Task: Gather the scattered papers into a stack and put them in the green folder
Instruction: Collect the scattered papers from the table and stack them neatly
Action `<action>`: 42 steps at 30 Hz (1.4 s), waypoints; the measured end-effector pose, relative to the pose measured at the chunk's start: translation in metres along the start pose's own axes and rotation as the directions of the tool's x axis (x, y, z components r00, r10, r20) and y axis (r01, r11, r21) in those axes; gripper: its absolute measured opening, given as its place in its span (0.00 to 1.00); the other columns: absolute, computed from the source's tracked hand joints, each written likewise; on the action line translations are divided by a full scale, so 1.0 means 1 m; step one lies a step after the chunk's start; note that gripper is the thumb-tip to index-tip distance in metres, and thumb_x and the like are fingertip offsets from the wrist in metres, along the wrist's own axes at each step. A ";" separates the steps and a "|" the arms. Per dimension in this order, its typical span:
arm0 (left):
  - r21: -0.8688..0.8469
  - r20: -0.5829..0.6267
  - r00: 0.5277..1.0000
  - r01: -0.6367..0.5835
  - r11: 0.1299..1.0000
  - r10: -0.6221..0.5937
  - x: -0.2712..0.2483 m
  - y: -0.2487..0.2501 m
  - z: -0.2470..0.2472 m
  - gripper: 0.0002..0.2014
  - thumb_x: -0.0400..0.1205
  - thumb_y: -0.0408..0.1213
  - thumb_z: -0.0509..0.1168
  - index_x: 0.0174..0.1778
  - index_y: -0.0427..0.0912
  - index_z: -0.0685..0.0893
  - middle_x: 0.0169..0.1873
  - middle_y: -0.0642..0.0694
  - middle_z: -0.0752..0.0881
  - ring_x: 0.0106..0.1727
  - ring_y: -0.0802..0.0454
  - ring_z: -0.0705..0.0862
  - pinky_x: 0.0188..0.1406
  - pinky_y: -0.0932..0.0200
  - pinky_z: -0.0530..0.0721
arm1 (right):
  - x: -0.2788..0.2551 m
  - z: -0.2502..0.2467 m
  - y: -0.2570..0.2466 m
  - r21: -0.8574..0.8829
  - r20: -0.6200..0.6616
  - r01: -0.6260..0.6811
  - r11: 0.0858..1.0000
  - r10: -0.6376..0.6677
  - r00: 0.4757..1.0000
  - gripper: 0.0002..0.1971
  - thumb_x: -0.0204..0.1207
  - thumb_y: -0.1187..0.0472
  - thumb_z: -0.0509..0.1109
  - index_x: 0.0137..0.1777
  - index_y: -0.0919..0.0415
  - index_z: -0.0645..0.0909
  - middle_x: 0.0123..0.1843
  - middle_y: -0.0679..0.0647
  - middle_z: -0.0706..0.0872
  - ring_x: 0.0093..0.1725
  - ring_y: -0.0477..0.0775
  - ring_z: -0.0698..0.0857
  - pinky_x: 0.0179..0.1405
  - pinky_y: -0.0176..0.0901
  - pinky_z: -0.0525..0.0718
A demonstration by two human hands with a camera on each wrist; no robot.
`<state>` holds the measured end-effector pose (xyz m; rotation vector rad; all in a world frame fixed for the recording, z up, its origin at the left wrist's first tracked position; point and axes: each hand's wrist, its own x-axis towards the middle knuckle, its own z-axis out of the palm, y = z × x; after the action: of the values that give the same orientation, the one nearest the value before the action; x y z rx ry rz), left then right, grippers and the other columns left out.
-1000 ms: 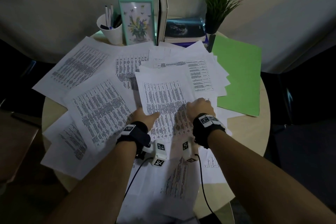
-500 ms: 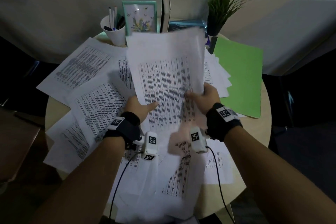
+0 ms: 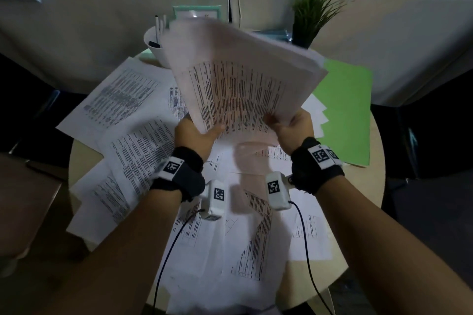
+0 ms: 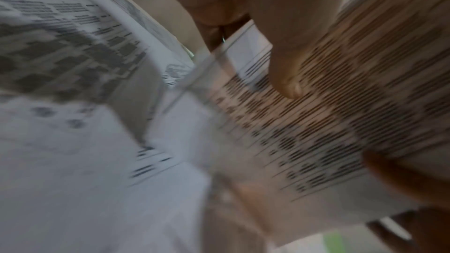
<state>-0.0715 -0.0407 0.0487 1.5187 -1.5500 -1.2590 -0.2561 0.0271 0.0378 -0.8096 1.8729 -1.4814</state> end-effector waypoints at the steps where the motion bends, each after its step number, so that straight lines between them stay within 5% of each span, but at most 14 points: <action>1: 0.018 0.014 1.000 0.007 1.000 -0.007 -0.002 -0.008 0.000 0.12 0.71 0.40 0.79 0.41 0.47 0.81 0.36 0.54 0.84 0.42 0.50 0.86 0.45 0.42 0.89 | -0.002 0.000 0.003 -0.002 0.007 -0.023 1.000 0.023 1.000 0.13 0.70 0.71 0.77 0.55 0.69 0.86 0.45 0.53 0.88 0.39 0.44 0.86 0.39 0.28 0.86; 3: 0.008 -0.006 1.000 0.018 1.000 -0.018 -0.006 -0.016 -0.002 0.16 0.69 0.39 0.81 0.47 0.45 0.83 0.40 0.53 0.87 0.44 0.50 0.88 0.47 0.42 0.89 | -0.004 -0.003 0.008 -0.007 0.023 -0.058 0.998 0.058 0.998 0.14 0.69 0.71 0.78 0.56 0.67 0.86 0.45 0.53 0.88 0.41 0.47 0.87 0.43 0.32 0.87; 5: -0.025 -0.043 0.999 0.021 0.999 -0.022 -0.003 -0.018 -0.005 0.15 0.69 0.38 0.81 0.45 0.46 0.83 0.37 0.57 0.87 0.45 0.49 0.89 0.46 0.41 0.89 | -0.005 -0.006 0.004 -0.006 0.026 -0.042 0.999 0.042 0.999 0.14 0.70 0.71 0.78 0.56 0.67 0.87 0.46 0.52 0.88 0.40 0.45 0.87 0.38 0.25 0.84; 10: -0.072 -0.110 0.988 -0.115 0.991 0.107 0.008 0.006 -0.007 0.12 0.73 0.36 0.78 0.50 0.40 0.87 0.39 0.57 0.88 0.41 0.64 0.87 0.42 0.60 0.88 | -0.002 -0.007 -0.022 0.003 0.051 0.086 0.996 -0.086 0.995 0.10 0.75 0.71 0.73 0.55 0.70 0.85 0.45 0.52 0.87 0.34 0.27 0.82 0.34 0.19 0.80; 12: -0.074 -0.121 0.980 -0.166 0.983 0.156 0.010 0.012 -0.007 0.13 0.73 0.36 0.78 0.51 0.41 0.86 0.41 0.56 0.88 0.42 0.65 0.87 0.44 0.61 0.87 | 0.002 -0.008 -0.026 -0.004 0.061 0.113 0.994 -0.113 0.992 0.10 0.75 0.71 0.72 0.56 0.69 0.85 0.46 0.52 0.86 0.33 0.24 0.81 0.34 0.19 0.79; 17: -0.059 -0.111 0.984 -0.148 0.987 0.141 0.012 -0.003 -0.013 0.31 0.67 0.45 0.81 0.61 0.45 0.75 0.53 0.54 0.85 0.58 0.54 0.83 0.60 0.53 0.83 | 0.000 -0.016 -0.014 -0.017 0.085 0.051 0.999 -0.049 0.995 0.17 0.71 0.70 0.78 0.60 0.66 0.84 0.49 0.51 0.88 0.39 0.28 0.85 0.37 0.22 0.81; 20: 0.005 -0.071 0.983 -0.170 0.985 0.170 0.015 0.001 -0.009 0.23 0.75 0.45 0.75 0.60 0.41 0.76 0.53 0.49 0.84 0.54 0.49 0.83 0.52 0.56 0.83 | -0.001 -0.018 -0.016 0.015 0.060 0.061 0.998 -0.062 0.996 0.15 0.74 0.71 0.74 0.61 0.71 0.82 0.51 0.54 0.87 0.40 0.30 0.86 0.42 0.27 0.83; 22: 0.058 -0.071 0.960 -0.266 0.962 0.270 0.014 0.015 -0.004 0.15 0.82 0.39 0.68 0.60 0.37 0.76 0.47 0.49 0.81 0.48 0.52 0.79 0.47 0.65 0.77 | 0.000 -0.015 -0.029 0.020 0.038 0.115 0.993 -0.116 0.993 0.14 0.77 0.72 0.70 0.62 0.72 0.81 0.52 0.55 0.87 0.41 0.28 0.85 0.45 0.27 0.83; 24: 0.088 -0.109 0.942 -0.309 0.947 0.318 0.014 0.029 0.000 0.18 0.85 0.40 0.63 0.68 0.36 0.73 0.50 0.53 0.80 0.51 0.59 0.78 0.47 0.77 0.73 | 0.004 -0.013 -0.046 0.003 0.001 0.184 0.983 -0.184 0.983 0.13 0.78 0.72 0.69 0.62 0.70 0.80 0.50 0.51 0.87 0.40 0.25 0.83 0.43 0.21 0.80; 27: 0.004 -0.121 0.924 -0.364 0.931 0.362 0.018 0.036 0.002 0.22 0.86 0.38 0.61 0.76 0.38 0.67 0.62 0.56 0.78 0.61 0.67 0.75 0.56 0.86 0.68 | 0.008 -0.011 -0.058 -0.034 -0.037 0.244 0.969 -0.245 0.969 0.11 0.78 0.71 0.68 0.59 0.64 0.80 0.48 0.49 0.86 0.45 0.41 0.85 0.42 0.22 0.80; 31: 0.073 -0.054 0.952 -0.299 0.952 0.303 0.014 0.012 0.010 0.19 0.87 0.36 0.59 0.73 0.38 0.69 0.59 0.55 0.78 0.60 0.60 0.78 0.53 0.79 0.73 | 0.000 -0.012 -0.031 -0.059 -0.051 0.125 0.990 -0.128 0.990 0.13 0.79 0.68 0.68 0.62 0.62 0.78 0.51 0.51 0.85 0.49 0.50 0.83 0.42 0.24 0.80; 34: 0.209 0.048 0.969 -0.249 0.946 0.244 0.005 -0.010 0.015 0.16 0.87 0.36 0.56 0.71 0.36 0.70 0.58 0.45 0.81 0.58 0.47 0.81 0.54 0.64 0.75 | -0.012 -0.014 -0.007 -0.098 -0.044 -0.003 0.995 -0.001 0.999 0.14 0.80 0.66 0.68 0.65 0.65 0.78 0.53 0.53 0.84 0.50 0.51 0.82 0.51 0.40 0.82; 38: 0.230 0.037 0.956 -0.291 0.929 0.291 0.007 0.000 0.015 0.15 0.88 0.38 0.55 0.68 0.34 0.71 0.51 0.43 0.83 0.48 0.47 0.82 0.50 0.56 0.82 | -0.005 -0.020 -0.017 -0.076 -0.061 0.052 0.996 -0.056 0.997 0.14 0.80 0.66 0.68 0.65 0.63 0.77 0.53 0.51 0.85 0.51 0.50 0.82 0.47 0.36 0.80; 42: 0.236 0.012 0.934 -0.349 0.907 0.356 0.007 0.019 0.015 0.11 0.88 0.39 0.54 0.41 0.45 0.74 0.37 0.33 0.81 0.35 0.49 0.76 0.35 0.51 0.78 | 0.004 -0.023 -0.036 -0.058 -0.069 0.162 0.985 -0.165 0.984 0.13 0.80 0.66 0.68 0.64 0.61 0.77 0.53 0.51 0.85 0.51 0.50 0.83 0.47 0.33 0.81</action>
<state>-0.0930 -0.0467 0.0599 1.3069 -1.9043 -0.8649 -0.2731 0.0315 0.0766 -0.9658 1.9460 -1.5867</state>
